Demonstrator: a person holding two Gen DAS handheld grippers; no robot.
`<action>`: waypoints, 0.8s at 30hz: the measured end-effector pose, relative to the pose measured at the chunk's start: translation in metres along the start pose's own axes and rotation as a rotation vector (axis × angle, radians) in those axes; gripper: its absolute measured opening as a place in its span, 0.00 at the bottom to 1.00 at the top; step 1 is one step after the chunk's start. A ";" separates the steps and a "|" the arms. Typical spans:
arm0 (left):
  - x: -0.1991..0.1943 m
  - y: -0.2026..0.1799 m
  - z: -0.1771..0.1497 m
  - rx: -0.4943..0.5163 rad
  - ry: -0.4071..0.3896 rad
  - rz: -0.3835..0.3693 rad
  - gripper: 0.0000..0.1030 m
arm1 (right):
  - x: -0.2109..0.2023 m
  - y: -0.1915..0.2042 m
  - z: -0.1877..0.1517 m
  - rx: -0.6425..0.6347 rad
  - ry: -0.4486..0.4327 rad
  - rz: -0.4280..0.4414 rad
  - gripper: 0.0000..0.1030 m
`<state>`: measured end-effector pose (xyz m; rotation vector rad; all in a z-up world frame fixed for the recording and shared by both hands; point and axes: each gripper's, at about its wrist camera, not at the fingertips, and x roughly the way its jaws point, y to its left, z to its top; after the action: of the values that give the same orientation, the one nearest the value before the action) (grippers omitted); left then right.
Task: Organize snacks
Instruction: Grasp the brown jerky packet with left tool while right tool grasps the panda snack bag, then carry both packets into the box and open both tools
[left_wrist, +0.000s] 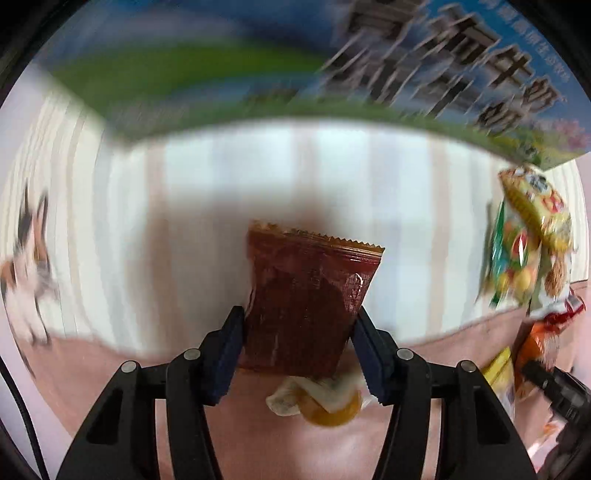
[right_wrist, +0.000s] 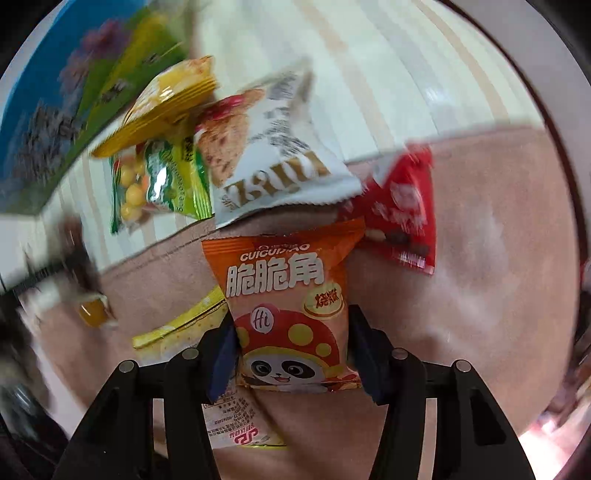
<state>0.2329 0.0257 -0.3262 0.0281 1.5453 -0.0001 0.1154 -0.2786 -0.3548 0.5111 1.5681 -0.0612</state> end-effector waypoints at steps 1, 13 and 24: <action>0.002 0.005 -0.006 -0.009 0.015 -0.006 0.53 | 0.002 -0.007 0.000 0.035 0.017 0.040 0.57; 0.025 0.017 -0.006 -0.054 0.052 -0.057 0.51 | 0.021 0.035 0.004 -0.157 0.001 -0.173 0.58; -0.037 0.036 -0.035 -0.066 -0.045 -0.106 0.51 | -0.024 0.049 -0.005 -0.115 -0.056 -0.044 0.53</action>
<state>0.1978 0.0614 -0.2898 -0.1058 1.4989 -0.0334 0.1279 -0.2401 -0.3178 0.3823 1.5186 -0.0184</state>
